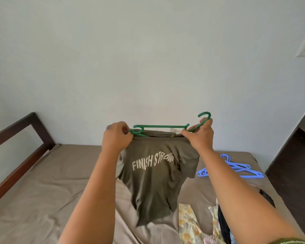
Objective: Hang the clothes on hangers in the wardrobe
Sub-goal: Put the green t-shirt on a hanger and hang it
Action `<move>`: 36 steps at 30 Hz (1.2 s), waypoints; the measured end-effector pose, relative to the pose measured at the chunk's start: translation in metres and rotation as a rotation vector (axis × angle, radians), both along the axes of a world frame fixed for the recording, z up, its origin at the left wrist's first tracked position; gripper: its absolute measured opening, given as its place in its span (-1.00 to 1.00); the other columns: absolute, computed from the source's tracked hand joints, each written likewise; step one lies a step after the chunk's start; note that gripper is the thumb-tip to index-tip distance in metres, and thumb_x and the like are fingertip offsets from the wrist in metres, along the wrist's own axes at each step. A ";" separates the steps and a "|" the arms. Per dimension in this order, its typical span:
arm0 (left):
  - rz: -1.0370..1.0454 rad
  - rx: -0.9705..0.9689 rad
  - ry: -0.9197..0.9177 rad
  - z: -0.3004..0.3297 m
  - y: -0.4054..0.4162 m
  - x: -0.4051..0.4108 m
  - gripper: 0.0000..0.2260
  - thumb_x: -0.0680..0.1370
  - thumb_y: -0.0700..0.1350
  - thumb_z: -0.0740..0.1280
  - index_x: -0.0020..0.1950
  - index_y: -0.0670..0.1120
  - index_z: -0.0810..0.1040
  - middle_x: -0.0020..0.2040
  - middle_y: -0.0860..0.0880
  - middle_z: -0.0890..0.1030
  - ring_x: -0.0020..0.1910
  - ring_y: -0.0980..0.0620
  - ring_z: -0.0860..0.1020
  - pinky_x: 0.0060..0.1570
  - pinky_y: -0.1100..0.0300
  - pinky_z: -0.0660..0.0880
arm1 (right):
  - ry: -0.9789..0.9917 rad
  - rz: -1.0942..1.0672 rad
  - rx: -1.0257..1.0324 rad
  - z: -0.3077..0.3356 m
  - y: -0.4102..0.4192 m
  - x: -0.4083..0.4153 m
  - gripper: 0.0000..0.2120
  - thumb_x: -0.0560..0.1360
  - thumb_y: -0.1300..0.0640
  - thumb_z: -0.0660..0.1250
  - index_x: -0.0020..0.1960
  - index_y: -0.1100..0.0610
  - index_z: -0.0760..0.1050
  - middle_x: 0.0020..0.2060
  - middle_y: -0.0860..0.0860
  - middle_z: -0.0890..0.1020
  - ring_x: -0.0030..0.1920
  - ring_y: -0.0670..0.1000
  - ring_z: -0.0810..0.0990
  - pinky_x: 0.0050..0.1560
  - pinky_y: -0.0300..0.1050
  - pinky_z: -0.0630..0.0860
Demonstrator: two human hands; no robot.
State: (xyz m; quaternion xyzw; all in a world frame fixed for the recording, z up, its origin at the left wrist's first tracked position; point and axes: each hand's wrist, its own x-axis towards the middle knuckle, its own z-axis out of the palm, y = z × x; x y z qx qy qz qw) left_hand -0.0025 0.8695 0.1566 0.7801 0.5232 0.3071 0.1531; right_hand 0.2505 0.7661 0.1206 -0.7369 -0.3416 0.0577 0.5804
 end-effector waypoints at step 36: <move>0.100 -0.435 -0.499 0.035 0.017 -0.002 -0.51 0.37 0.34 0.39 -0.21 -0.09 0.45 -0.26 0.00 0.47 -0.20 -0.02 0.47 -0.16 0.13 0.42 | -0.381 0.149 -0.027 -0.018 0.027 -0.005 -0.77 0.48 0.34 0.25 -0.07 0.15 0.20 -0.38 -0.03 0.35 -0.36 0.14 0.36 -0.31 -0.10 0.25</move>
